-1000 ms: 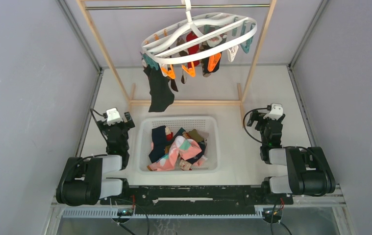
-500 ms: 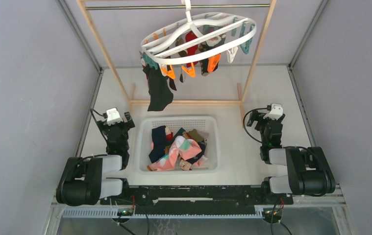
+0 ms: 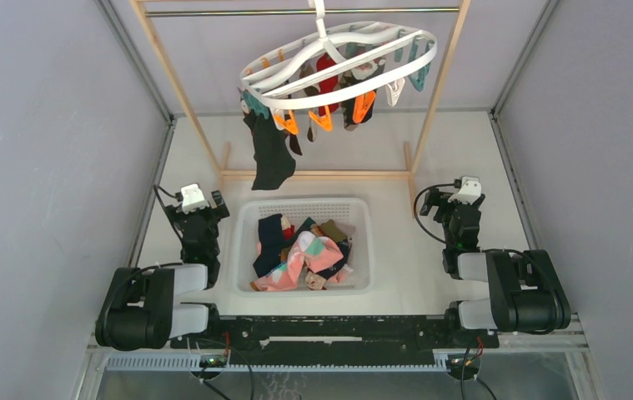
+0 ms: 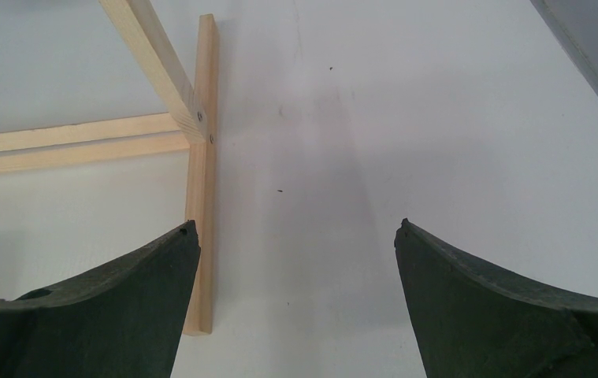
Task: Remove the socks clipped to the hanger
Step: Reset both arms
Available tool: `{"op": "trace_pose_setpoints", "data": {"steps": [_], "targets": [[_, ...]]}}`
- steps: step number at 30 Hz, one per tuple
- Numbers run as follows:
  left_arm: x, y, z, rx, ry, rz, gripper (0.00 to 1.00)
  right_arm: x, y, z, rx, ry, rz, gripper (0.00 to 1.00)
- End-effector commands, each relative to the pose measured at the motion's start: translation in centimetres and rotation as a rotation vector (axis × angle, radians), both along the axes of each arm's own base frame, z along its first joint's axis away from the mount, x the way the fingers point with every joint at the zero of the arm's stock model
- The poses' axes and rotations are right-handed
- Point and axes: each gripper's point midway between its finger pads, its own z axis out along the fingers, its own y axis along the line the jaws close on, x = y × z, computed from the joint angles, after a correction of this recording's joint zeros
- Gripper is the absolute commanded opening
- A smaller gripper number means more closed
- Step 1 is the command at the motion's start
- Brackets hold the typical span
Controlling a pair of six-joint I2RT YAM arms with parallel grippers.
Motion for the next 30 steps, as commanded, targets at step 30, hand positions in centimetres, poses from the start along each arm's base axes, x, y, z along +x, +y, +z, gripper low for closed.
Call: {"op": "trace_pose_setpoints", "data": {"steps": [30], "targets": [[0.77, 0.23, 1.91, 0.011, -0.055, 0.003, 1.00, 1.43, -0.04, 2.64, 0.016, -0.078, 0.004, 1.00]]}}
